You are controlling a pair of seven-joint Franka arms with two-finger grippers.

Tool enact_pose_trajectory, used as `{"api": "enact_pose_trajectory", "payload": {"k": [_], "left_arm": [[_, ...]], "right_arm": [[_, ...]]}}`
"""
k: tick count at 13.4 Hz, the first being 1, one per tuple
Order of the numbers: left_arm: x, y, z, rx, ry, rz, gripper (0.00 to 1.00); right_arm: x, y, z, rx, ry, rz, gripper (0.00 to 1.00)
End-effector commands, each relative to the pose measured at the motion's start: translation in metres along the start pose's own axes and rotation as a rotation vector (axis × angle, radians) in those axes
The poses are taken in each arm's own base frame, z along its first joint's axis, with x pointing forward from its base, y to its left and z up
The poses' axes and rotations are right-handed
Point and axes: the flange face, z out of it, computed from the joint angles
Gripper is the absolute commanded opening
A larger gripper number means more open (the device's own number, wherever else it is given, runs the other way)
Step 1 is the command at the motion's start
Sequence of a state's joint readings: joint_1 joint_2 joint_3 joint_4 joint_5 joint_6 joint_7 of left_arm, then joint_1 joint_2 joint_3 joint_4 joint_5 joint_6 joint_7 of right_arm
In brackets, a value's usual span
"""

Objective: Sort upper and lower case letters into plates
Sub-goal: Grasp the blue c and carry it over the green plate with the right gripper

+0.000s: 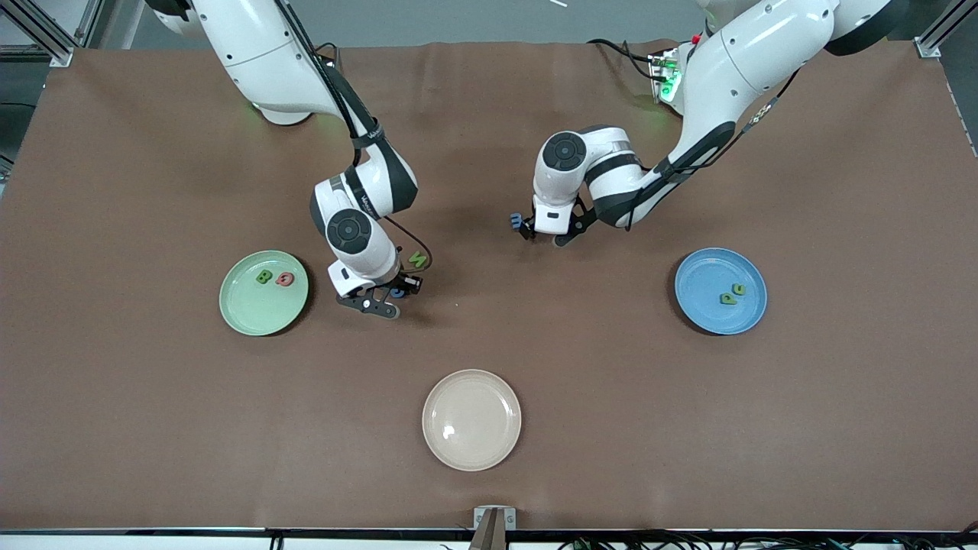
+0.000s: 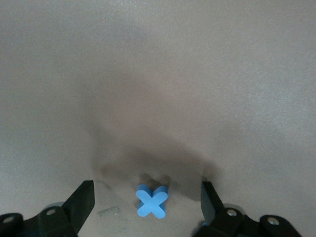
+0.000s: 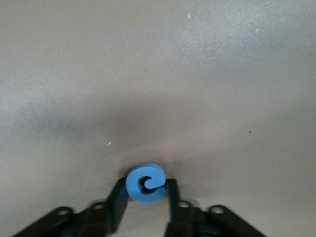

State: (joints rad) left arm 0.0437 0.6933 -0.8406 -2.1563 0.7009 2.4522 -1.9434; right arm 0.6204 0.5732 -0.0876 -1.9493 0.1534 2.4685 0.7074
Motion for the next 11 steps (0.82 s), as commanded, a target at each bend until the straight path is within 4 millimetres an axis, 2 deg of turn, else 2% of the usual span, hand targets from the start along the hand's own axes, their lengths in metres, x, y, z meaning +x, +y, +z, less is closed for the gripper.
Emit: {"api": "enact_pose_trajectory", "payload": {"k": [1,3,6,7,8,11], "left_arm": [[-0.004,-0.002,0.000,-0.017,0.011,-0.002,0.71],[-0.012,-0.001,0.000,-0.016,0.011,-0.012,0.67],[-0.017,-0.001,0.000,-0.017,0.009,-0.009,0.53],[-0.019,-0.001,0.003,-0.013,0.004,-0.008,0.51],[-0.018,-0.001,0.004,-0.011,0.001,-0.010,0.46],[-0.018,-0.001,0.004,-0.012,0.003,-0.008,0.25]], "right_arm": [[-0.002,0.006,0.005,-0.019,0.002,0.000,0.03],[0.007,0.012,-0.003,-0.012,0.006,0.007,0.00],[0.039,0.047,-0.050,-0.033,-0.060,-0.021,0.00],[0.052,0.068,-0.068,-0.035,-0.085,-0.053,0.00],[0.069,0.097,-0.083,-0.023,-0.094,-0.093,0.00],[0.112,0.188,-0.089,-0.006,-0.119,-0.247,0.00]]}}
